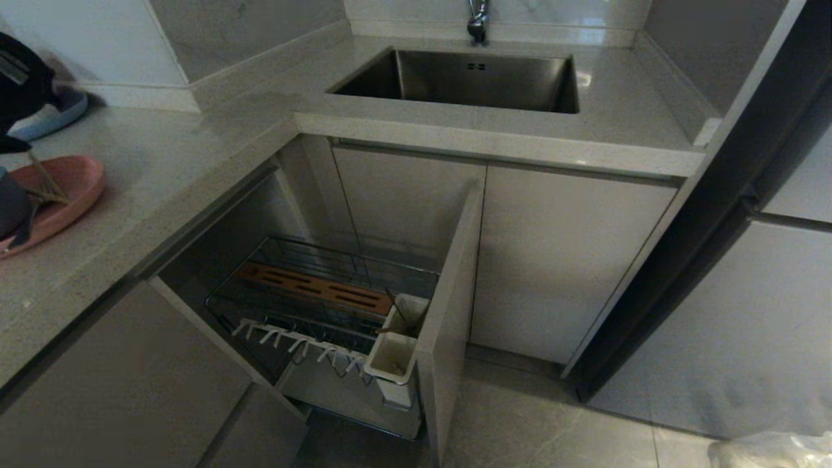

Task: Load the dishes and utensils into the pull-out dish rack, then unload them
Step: Close the cupboard

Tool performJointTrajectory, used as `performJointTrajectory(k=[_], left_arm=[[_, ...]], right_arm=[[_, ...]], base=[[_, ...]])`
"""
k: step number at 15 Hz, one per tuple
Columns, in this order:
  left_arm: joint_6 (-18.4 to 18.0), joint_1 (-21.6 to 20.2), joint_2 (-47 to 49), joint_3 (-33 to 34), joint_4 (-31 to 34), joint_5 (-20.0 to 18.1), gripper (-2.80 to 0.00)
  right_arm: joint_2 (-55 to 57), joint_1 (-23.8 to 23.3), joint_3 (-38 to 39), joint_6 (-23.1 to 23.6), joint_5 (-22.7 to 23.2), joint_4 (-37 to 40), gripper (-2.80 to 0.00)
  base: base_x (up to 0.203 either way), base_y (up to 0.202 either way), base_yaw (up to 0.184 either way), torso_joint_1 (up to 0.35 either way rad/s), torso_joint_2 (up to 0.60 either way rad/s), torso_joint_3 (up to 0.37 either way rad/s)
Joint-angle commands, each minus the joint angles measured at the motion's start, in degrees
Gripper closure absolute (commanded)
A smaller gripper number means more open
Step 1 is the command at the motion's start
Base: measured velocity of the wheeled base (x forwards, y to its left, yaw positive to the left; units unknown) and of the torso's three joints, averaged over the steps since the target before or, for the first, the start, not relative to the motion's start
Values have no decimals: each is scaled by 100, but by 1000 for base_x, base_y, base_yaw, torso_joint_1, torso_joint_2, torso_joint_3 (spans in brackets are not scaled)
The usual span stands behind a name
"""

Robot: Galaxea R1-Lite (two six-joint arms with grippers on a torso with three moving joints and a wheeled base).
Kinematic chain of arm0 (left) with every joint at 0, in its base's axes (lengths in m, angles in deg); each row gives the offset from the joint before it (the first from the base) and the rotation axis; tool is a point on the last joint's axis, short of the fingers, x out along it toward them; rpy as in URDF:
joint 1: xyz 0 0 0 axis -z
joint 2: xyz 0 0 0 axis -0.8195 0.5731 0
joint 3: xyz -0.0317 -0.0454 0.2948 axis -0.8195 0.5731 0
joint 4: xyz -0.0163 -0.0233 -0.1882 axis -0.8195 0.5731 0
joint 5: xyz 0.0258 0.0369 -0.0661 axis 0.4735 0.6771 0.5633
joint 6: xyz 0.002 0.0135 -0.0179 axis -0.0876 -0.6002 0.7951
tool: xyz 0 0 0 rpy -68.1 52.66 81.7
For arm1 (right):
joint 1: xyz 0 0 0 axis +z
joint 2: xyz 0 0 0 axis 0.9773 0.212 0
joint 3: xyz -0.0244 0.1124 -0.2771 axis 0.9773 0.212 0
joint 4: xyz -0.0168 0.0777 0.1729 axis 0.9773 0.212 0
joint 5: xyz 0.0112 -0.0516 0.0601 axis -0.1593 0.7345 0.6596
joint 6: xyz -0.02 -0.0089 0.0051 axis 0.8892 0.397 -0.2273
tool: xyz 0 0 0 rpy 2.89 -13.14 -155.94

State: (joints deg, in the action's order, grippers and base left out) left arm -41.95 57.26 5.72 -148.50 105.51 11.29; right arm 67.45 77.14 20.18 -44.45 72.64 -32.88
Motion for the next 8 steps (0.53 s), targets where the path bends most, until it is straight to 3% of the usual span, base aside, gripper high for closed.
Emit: performJointTrajectory(k=[1,4,8], left_arm=[[21,409,-394,179,19,-194,0],[-2,1419,-794,539,15,-1023,0],[-215,3057,-499,326,4,-1589,0]], right_arm=[[0,1,-1,-1,2,5,0],[0,1,-1,3,2,5,0],[0,1,-1,6,2,5,0]], base=[[0,0,0,0,0,0],[0,0,0,0,0,0],[0,0,0,0,0,0]])
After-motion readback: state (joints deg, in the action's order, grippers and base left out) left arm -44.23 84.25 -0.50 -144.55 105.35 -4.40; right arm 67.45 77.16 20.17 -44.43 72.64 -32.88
